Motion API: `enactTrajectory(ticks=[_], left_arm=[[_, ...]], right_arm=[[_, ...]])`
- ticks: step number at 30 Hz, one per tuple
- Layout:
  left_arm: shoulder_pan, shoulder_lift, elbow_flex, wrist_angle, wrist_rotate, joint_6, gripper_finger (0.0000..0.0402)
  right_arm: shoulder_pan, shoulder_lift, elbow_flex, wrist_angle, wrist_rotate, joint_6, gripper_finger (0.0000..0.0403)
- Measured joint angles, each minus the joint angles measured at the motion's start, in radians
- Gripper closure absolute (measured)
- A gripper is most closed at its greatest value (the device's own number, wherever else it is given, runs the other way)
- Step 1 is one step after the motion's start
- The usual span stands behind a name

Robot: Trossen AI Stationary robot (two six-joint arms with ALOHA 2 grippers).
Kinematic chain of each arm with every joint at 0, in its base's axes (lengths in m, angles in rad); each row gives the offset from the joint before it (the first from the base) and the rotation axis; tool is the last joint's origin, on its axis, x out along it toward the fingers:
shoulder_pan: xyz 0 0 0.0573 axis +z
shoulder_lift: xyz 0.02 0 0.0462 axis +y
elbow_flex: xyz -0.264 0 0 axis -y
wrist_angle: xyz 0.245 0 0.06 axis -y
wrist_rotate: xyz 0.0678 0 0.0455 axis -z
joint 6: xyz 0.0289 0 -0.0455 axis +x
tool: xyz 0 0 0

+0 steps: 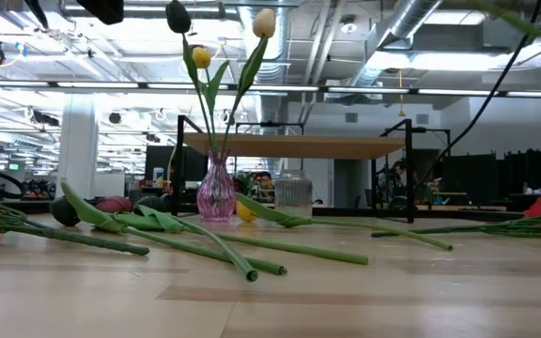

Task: Pick and place flowers into a vace then onto a shelf
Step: Put the red tulip into the violet vase

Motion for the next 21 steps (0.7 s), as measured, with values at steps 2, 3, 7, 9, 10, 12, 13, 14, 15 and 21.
enactTrajectory(ticks=[2, 3, 7, 9, 10, 12, 13, 14, 15, 21], left_arm=[[0.009, 0.012, 0.0, 0.012, 0.0, 0.0, 0.0188], [0.014, 0.018, 0.0, 0.012, 0.0, 0.0, 0.0188], [0.025, 0.027, 0.001, 0.038, 0.0, -0.007, 0.0188], [0.025, 0.033, 0.001, 0.05, 0.001, -0.008, 0.0188], [0.025, 0.035, 0.001, 0.051, 0.001, -0.008, 0.0188], [0.025, 0.039, 0.001, 0.054, 0.009, -0.008, 0.0188], [0.025, 0.041, 0.001, 0.057, 0.017, -0.011, 0.0188], [0.027, 0.042, 0.001, 0.056, 0.017, -0.011, 0.0188], [0.027, 0.042, 0.001, 0.056, 0.018, -0.011, 0.0188], [0.029, 0.042, 0.001, 0.06, 0.019, -0.01, 0.0188]], right_arm=[[-0.017, 0.023, 0.002, 0.096, -0.087, -0.061, 0.0403], [-0.018, 0.032, -0.002, 0.131, -0.112, -0.104, 0.0403], [-0.052, 0.064, 0.001, 0.277, -0.25, -0.191, 0.0403], [-0.073, 0.078, 0.0, 0.303, -0.312, -0.198, 0.0403], [-0.083, 0.082, -0.001, 0.304, -0.336, -0.199, 0.0403], [-0.105, 0.093, -0.001, 0.328, -0.372, -0.202, 0.0403], [-0.116, 0.094, -0.001, 0.341, -0.388, -0.206, 0.0403], [-0.128, 0.094, -0.001, 0.351, -0.404, -0.207, 0.0403], [-0.141, 0.094, -0.001, 0.359, -0.427, -0.206, 0.0403], [-0.222, 0.094, -0.001, 0.373, -0.547, -0.152, 0.0403]])
